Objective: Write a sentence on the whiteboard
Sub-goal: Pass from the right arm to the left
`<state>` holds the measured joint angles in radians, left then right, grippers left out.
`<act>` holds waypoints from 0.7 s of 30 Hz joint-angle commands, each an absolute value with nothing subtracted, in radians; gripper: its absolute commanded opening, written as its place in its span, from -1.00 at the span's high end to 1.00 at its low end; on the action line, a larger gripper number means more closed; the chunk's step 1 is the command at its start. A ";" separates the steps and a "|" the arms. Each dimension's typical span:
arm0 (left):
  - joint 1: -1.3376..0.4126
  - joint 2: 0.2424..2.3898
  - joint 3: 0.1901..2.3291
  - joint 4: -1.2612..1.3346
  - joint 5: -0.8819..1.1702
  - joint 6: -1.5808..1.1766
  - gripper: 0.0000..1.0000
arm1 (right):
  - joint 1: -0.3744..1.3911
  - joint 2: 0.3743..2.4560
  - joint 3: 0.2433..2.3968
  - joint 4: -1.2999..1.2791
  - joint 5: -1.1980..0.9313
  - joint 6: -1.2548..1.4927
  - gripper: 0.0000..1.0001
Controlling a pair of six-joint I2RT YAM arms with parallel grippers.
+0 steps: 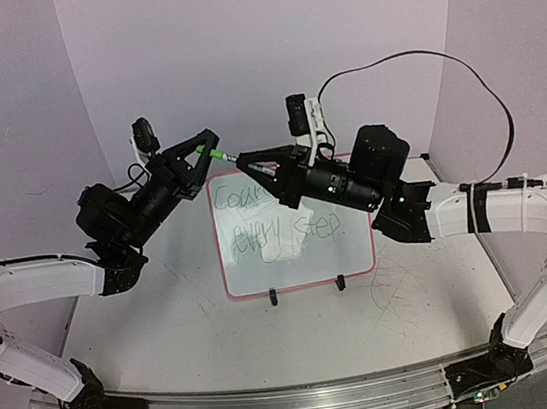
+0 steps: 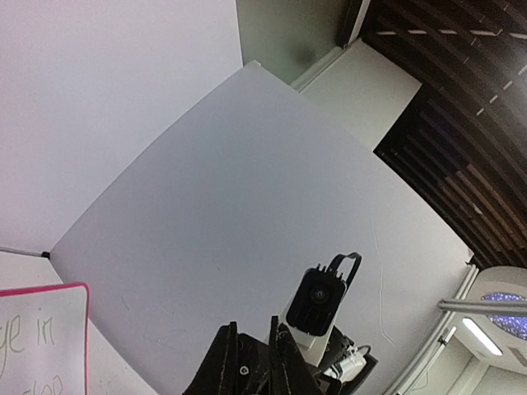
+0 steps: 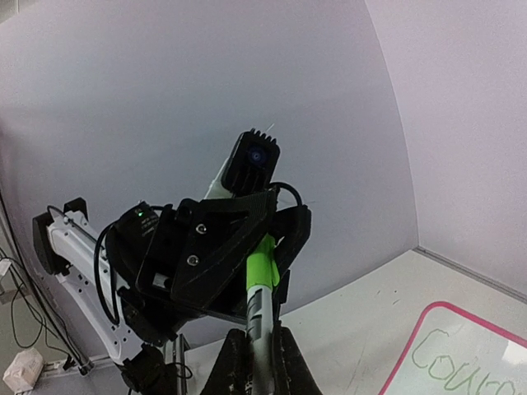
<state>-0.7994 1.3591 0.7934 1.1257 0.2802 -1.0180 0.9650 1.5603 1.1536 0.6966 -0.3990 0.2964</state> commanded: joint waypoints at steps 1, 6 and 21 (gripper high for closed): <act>-0.897 1.402 0.824 1.076 0.433 -1.008 1.00 | 1.012 1.643 1.232 0.725 -0.345 0.355 1.00; -0.903 1.382 0.797 1.075 0.427 -1.005 1.00 | 1.011 1.641 1.261 0.696 -0.301 0.359 1.00; -0.609 0.999 0.809 -0.057 0.103 -0.839 1.00 | 1.004 1.240 0.908 0.331 0.059 0.227 -0.97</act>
<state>-0.6877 1.0610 0.7796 0.3983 0.1544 -0.8921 1.0050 1.4060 0.9609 0.4332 -0.1077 0.2920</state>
